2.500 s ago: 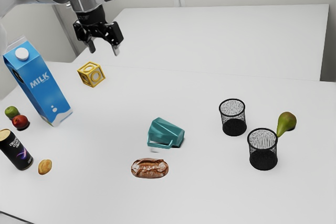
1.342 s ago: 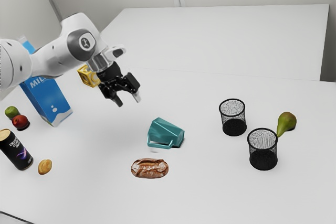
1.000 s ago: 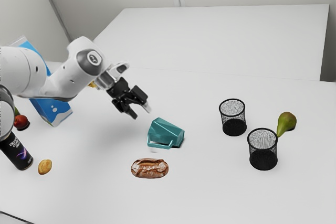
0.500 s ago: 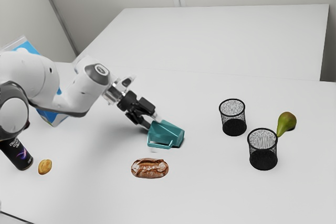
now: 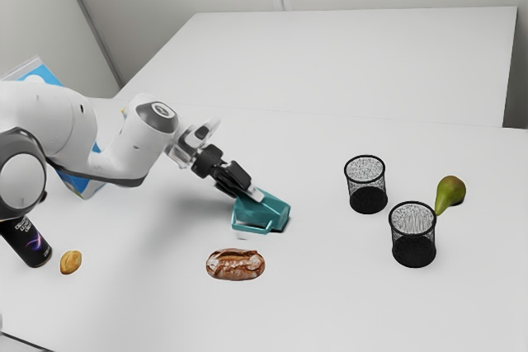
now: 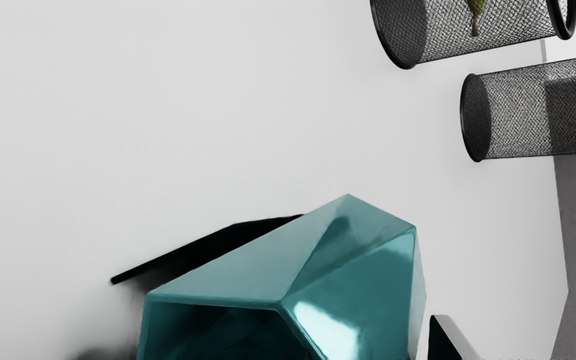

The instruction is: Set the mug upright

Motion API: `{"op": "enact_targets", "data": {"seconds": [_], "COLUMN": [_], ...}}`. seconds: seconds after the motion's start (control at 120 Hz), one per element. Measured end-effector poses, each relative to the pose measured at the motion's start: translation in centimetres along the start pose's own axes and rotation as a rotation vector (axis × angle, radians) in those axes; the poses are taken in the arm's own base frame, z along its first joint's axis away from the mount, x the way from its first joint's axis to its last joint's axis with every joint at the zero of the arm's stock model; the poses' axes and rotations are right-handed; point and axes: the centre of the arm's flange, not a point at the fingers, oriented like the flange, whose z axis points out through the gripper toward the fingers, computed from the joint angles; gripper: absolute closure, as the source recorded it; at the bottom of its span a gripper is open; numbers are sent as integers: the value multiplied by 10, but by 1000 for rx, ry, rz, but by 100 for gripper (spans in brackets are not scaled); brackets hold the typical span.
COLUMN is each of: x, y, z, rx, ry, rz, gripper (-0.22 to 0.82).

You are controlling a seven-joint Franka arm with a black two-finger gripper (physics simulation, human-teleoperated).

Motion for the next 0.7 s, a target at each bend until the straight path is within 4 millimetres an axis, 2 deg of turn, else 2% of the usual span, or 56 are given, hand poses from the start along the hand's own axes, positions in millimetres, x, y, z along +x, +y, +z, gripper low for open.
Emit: {"op": "enact_targets", "data": {"seconds": [0.192,0.333,0.458,0.567,0.7], "x": [3,5,9,11,14], "y": [11,19,35,55,76], "z": [1,-4,-12,-25,-42], "rx": [-10,-4,30,135,373], "ry": [-4,-3,-5,-41,-150], "rz": [50,84,135,206,308], "gripper": [67,73,75,76,77]}}
